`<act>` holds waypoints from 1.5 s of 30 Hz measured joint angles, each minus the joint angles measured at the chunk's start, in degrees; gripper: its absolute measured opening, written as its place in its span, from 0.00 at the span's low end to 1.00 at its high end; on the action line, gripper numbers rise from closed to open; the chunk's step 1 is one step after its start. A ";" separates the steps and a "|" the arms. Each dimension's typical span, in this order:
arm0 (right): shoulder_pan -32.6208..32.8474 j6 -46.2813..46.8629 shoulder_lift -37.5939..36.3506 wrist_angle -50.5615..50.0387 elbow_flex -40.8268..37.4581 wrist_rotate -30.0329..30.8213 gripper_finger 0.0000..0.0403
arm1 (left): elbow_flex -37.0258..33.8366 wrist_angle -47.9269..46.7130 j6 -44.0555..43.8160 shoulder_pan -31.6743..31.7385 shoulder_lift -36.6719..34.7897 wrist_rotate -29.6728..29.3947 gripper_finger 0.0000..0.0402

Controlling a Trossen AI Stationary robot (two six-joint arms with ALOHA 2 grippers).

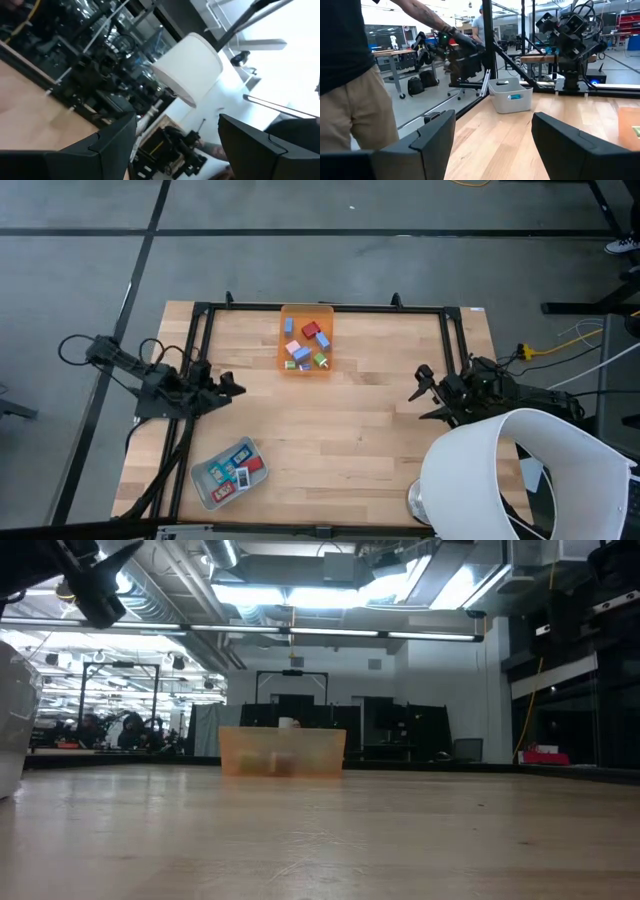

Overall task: Pick & Place Office items
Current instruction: Return to Home Position

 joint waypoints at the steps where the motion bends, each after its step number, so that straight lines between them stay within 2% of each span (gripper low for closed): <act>1: 0.00 0.00 0.00 -0.06 0.00 0.02 0.65 | 0.00 -1.29 -0.04 0.50 -1.23 0.00 0.68; 8: -0.42 -0.01 0.02 -0.04 0.00 -0.15 0.65 | 0.02 -15.39 0.01 2.83 -9.55 -0.02 0.68; 15: -0.76 0.00 0.02 -0.02 0.00 -0.24 0.65 | 0.02 -26.83 -0.50 2.59 -9.39 0.28 0.68; 24: -0.76 0.00 0.02 -0.04 0.00 -0.24 0.65 | 0.02 -27.53 -0.52 2.59 -9.05 0.46 0.68; 34: -0.54 0.00 0.02 -0.04 0.00 -0.24 0.65 | 0.02 -27.76 -0.52 2.48 -3.90 1.90 0.68; 45: 2.36 -0.02 0.02 -0.04 -0.02 -0.24 0.65 | 0.02 -27.76 -0.52 2.48 -3.32 1.88 0.68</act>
